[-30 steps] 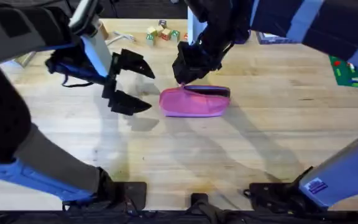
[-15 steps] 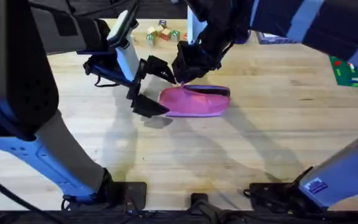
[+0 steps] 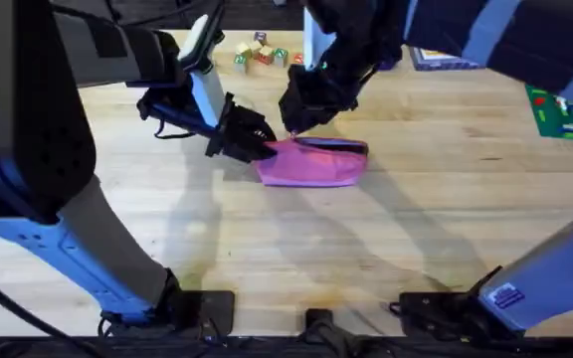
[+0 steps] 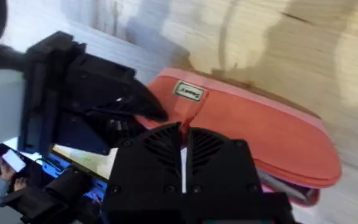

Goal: Unzip the bag, pick up the pens from the table one at a time and place them inside, then zip the bag closed.

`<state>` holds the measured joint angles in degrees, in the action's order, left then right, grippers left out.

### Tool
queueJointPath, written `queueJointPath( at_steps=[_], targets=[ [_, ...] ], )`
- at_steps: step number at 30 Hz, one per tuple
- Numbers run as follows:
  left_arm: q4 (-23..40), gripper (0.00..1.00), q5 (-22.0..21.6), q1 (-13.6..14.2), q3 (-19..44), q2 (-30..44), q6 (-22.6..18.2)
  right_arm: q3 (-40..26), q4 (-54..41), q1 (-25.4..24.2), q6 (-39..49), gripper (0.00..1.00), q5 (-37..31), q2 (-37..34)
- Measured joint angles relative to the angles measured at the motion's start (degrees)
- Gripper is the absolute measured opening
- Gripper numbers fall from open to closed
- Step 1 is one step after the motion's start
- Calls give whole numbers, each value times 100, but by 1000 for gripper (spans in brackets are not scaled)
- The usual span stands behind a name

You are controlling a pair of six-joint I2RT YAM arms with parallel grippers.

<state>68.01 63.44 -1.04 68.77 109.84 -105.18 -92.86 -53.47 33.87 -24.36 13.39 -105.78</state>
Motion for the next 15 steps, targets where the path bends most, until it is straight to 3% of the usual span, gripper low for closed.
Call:
queueJointPath(
  at_steps=[15],
  targets=[
    [2,45,109,17,0,-2,43,0,-818,-1087,578,35,297,0]
  ],
)
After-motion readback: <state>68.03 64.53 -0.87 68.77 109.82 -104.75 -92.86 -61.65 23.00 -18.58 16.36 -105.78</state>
